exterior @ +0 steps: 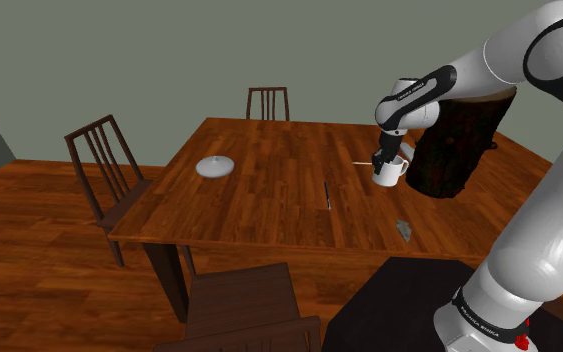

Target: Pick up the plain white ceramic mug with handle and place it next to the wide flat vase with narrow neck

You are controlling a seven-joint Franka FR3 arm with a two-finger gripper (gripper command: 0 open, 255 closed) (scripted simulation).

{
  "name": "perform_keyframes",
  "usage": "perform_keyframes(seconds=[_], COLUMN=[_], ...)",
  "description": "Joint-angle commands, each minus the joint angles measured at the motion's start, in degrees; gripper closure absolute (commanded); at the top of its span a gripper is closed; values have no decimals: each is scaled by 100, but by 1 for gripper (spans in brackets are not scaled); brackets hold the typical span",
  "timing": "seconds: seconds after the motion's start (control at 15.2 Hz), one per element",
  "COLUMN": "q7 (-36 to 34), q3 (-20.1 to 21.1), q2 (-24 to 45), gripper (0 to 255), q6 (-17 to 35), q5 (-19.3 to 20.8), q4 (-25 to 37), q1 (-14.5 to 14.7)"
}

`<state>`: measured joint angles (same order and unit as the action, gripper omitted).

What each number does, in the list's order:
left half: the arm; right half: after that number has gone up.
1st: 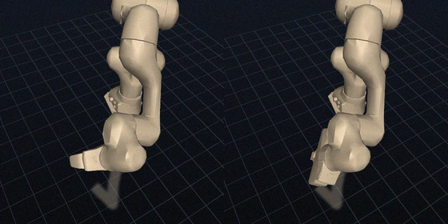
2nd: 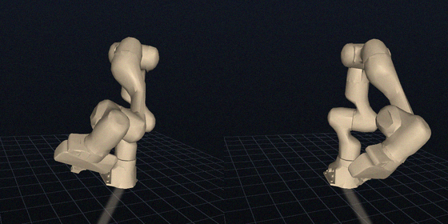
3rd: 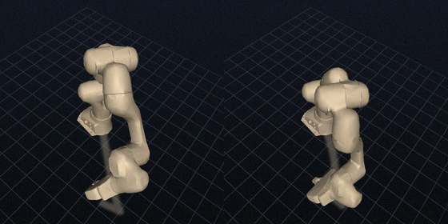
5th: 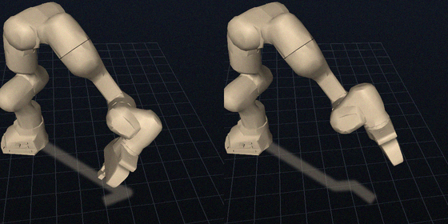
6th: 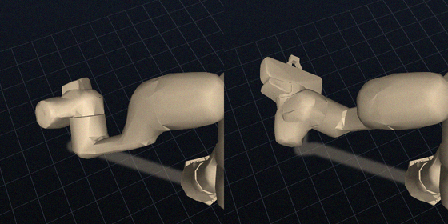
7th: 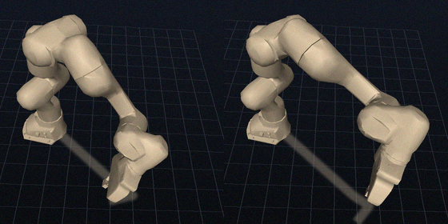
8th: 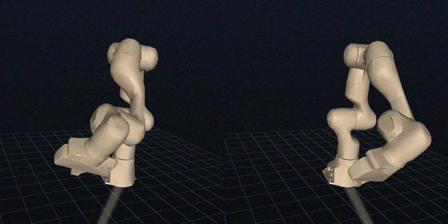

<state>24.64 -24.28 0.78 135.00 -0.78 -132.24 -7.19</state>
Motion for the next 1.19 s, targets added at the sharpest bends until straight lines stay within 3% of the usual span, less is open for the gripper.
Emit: perform_keyframes(seconds=[0.0, 0.46, 1.12], q7=[0, 1, -187], q3=[0, 0, 23], q2=[0, 1, -473], gripper=[255, 255, 255], q6=[0, 1, -774], q5=[0, -1, 253], q4=[0, 0, 341], q1=[0, 0, 5])
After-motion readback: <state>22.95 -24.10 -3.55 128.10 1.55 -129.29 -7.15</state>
